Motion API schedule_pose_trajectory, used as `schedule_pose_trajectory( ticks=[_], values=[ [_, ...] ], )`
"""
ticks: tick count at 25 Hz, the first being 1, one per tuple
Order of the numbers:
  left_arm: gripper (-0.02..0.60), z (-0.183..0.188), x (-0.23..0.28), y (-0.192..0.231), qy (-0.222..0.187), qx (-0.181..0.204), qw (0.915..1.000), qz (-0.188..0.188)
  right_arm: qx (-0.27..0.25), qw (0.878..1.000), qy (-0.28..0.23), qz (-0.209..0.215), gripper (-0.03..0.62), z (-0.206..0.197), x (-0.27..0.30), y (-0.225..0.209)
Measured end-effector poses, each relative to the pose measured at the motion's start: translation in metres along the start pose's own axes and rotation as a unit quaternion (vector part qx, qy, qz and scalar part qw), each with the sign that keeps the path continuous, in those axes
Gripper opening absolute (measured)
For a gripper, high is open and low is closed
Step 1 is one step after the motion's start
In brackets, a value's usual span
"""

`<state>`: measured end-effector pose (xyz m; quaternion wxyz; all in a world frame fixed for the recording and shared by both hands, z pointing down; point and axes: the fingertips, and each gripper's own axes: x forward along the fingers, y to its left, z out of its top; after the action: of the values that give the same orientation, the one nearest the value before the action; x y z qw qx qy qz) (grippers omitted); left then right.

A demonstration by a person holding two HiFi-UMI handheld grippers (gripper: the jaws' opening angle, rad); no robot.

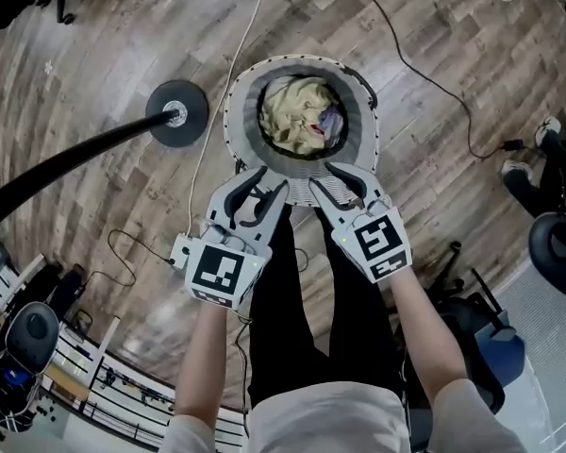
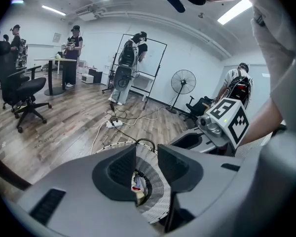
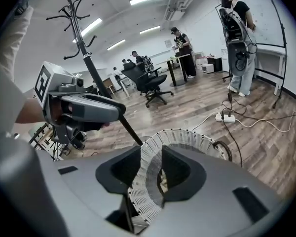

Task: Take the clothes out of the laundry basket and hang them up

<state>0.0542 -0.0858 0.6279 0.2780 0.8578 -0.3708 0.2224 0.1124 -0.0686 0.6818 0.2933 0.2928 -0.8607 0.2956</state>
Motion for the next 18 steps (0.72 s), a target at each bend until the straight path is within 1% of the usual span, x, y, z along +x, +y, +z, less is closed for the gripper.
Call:
schedule_pose_trajectory(
  ticks=[4, 6, 8, 10, 12, 16, 18],
  values=[
    [0.133, -0.025, 0.020, 0.008, 0.008, -0.003, 1.0000, 0.004, 0.008, 1.000, 0.015, 0.007, 0.126, -0.029, 0.031, -0.015],
    [0.133, -0.040, 0.029, 0.014, 0.012, -0.013, 0.9998, 0.006, 0.012, 1.000, 0.022, 0.012, 0.126, -0.041, 0.048, -0.020],
    [0.133, -0.059, 0.037, 0.019, 0.025, -0.024, 0.9994, 0.005, 0.017, 0.999, 0.033, 0.013, 0.126, -0.055, 0.064, -0.025],
    [0.133, -0.074, 0.046, 0.024, 0.033, -0.020, 0.9992, 0.001, 0.024, 0.999, 0.045, 0.013, 0.126, -0.067, 0.080, -0.030],
    [0.133, -0.082, 0.055, 0.031, 0.032, -0.012, 0.9994, -0.004, 0.026, 0.998, 0.052, 0.014, 0.126, -0.075, 0.099, -0.036],
    [0.133, -0.093, 0.071, 0.044, 0.037, -0.009, 0.9992, -0.009, 0.022, 0.998, 0.062, 0.013, 0.126, -0.092, 0.132, -0.047],
    [0.133, -0.095, 0.078, 0.050, 0.037, -0.001, 0.9992, -0.013, 0.021, 0.997, 0.069, 0.010, 0.126, -0.102, 0.147, -0.053]
  ],
)
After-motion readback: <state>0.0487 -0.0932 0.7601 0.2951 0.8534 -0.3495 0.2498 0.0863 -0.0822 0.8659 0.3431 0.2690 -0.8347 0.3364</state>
